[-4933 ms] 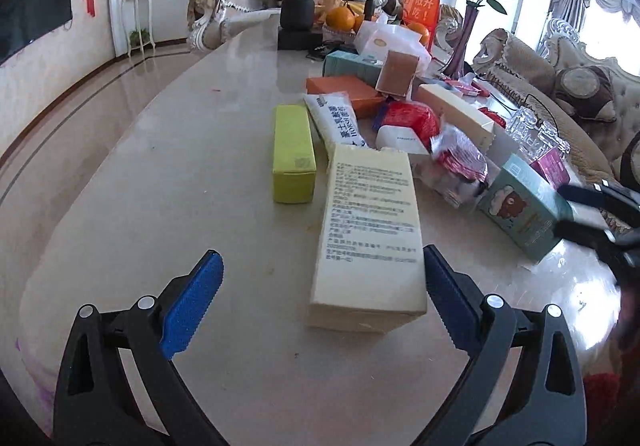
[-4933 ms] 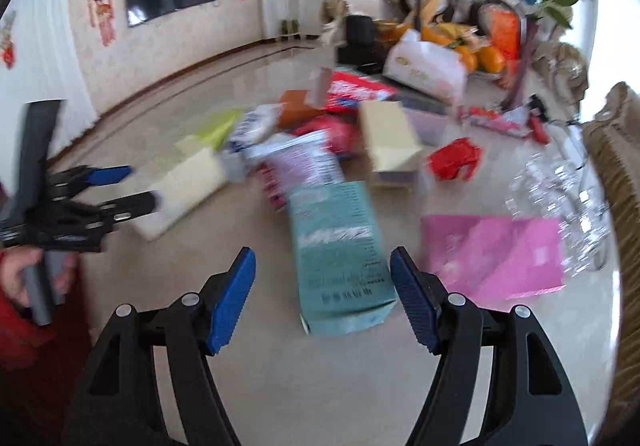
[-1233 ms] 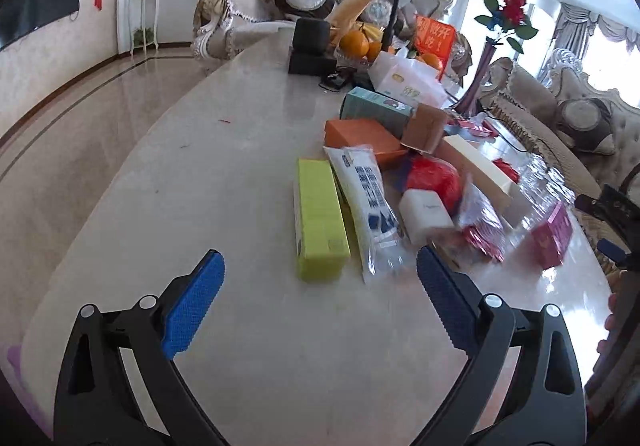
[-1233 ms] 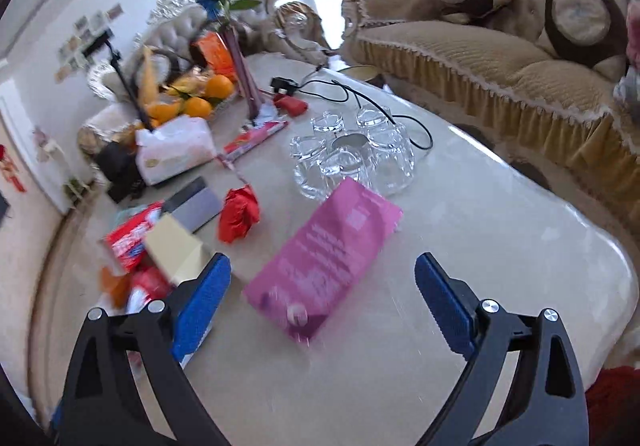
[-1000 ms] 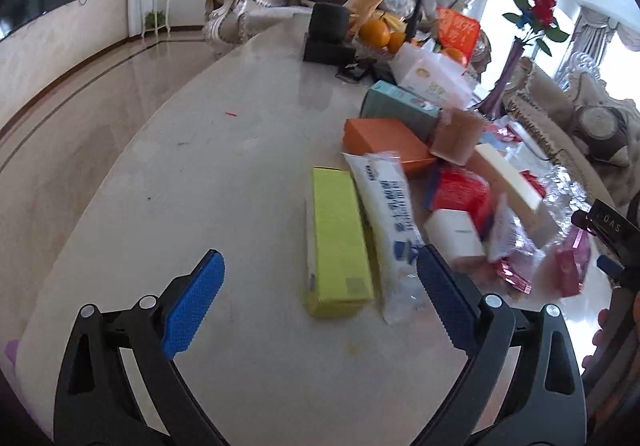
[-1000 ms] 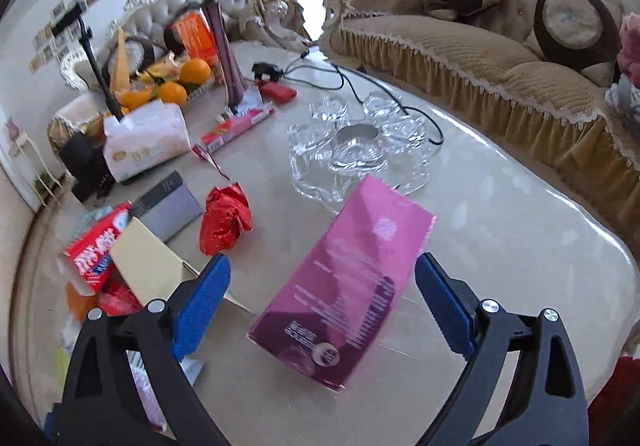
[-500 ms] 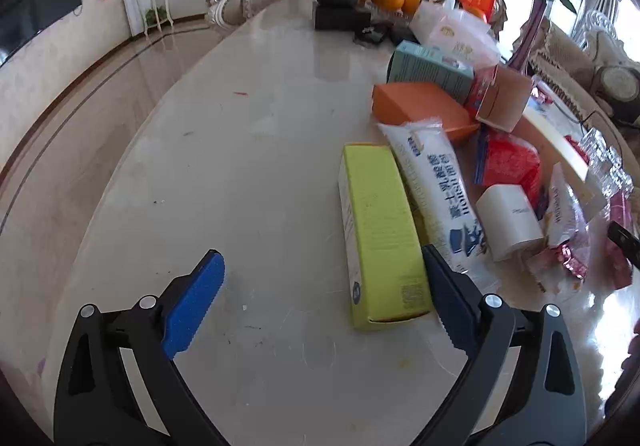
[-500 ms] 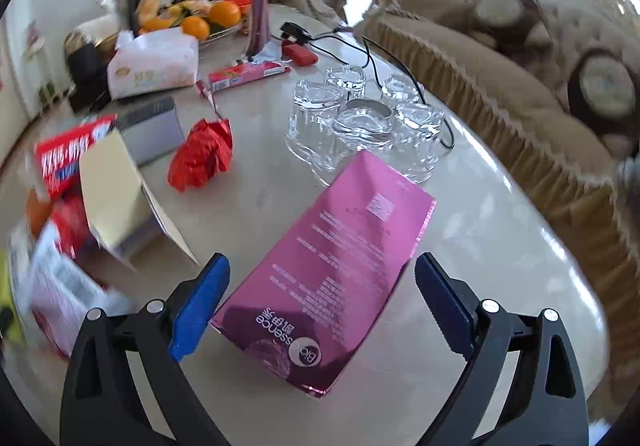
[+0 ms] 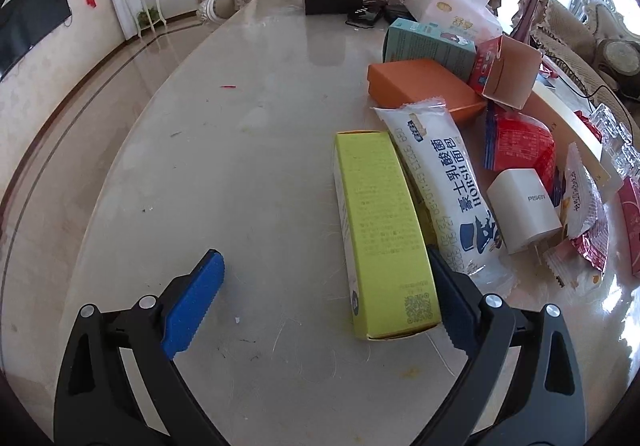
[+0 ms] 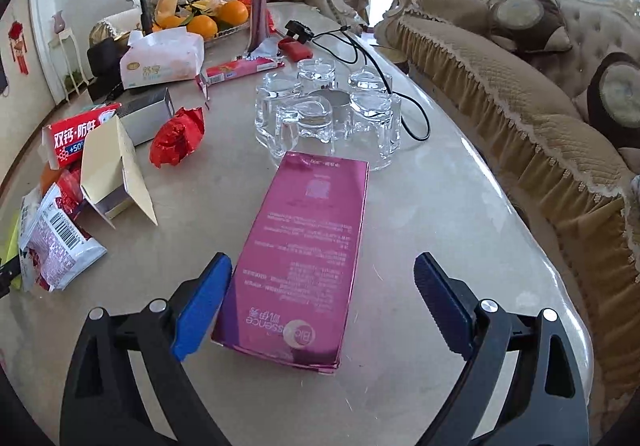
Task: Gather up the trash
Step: 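Carry yellow and magenta boxes over the wastebasket and release both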
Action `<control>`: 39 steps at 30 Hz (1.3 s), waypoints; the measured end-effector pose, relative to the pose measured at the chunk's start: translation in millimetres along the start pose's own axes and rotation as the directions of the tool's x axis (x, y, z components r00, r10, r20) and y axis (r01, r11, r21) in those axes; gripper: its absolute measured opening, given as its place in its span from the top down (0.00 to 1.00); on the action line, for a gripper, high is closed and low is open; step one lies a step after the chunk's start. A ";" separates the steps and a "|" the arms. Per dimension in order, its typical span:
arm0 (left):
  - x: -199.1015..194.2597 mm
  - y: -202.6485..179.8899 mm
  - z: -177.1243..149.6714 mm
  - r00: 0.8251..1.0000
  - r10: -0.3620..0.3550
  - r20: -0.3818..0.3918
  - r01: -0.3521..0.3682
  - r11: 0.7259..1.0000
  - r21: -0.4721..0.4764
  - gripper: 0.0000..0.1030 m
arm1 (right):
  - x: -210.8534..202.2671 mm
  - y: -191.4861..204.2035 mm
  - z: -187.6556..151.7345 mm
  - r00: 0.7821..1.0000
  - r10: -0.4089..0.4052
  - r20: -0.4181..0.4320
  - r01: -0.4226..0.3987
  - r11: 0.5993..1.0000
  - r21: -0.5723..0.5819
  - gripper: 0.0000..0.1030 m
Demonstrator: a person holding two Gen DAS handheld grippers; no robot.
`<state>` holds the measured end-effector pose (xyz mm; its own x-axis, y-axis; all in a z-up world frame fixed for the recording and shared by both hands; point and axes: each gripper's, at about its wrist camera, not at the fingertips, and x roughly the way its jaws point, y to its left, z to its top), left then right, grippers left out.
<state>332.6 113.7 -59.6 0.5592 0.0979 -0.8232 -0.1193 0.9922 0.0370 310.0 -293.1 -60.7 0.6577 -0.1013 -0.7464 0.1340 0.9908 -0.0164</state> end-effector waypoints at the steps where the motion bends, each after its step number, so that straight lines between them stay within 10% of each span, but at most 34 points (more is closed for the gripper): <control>1: 0.0 -0.2 0.0 1.000 0.001 0.000 -0.001 1.000 -0.001 0.09 | 0.1 2.0 -0.6 1.000 -0.007 -0.002 0.007 1.000 -0.004 0.14; 7: 0.3 -0.2 0.1 1.000 0.000 0.001 0.000 1.000 0.001 0.09 | 10.6 19.5 -4.7 0.996 -0.079 -0.042 0.076 0.995 -0.062 0.15; 9: 0.2 -0.2 -0.1 1.000 -0.004 0.002 0.004 1.000 0.006 0.12 | 8.9 19.1 -5.9 0.998 -0.044 -0.044 0.041 0.998 -0.053 0.31; 10: -2.3 -0.7 -0.1 1.000 -0.007 0.011 0.007 1.000 0.011 0.19 | 7.4 16.2 -6.7 0.999 -0.021 -0.047 0.019 0.999 -0.037 0.42; 12: -9.7 -0.8 1.3 1.000 -0.002 0.021 0.002 1.000 0.020 0.72 | 3.1 11.1 -6.4 0.998 0.036 -0.052 -0.037 0.999 -0.020 0.42; 18: -61.5 12.4 -6.5 0.991 -0.075 0.109 0.076 0.997 -0.003 0.72 | -50.3 -1.9 -8.8 0.986 0.159 0.049 -0.159 0.987 0.008 0.43; 25: -184.4 6.2 -93.3 0.930 -0.266 0.254 0.239 0.962 0.135 0.72 | -155.5 -7.1 -63.8 0.901 0.407 0.151 -0.390 0.911 -0.131 0.43; 34: -181.4 -43.9 -258.9 0.916 -0.389 -0.102 0.402 0.889 0.219 0.72 | -191.3 22.3 -213.5 0.798 0.569 -0.196 -0.601 0.771 -0.211 0.43; 39: -112.8 -60.9 -318.3 0.868 -0.360 -0.342 0.430 0.890 0.152 0.72 | -116.6 31.2 -278.7 0.812 0.398 -0.426 -0.513 0.835 -0.197 0.43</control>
<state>15.6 17.6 -149.3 0.2476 -0.2991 -0.9215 0.2587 0.9370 -0.2346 30.9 -225.5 -159.6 0.2714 0.3505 -0.8964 -0.3716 0.8973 0.2383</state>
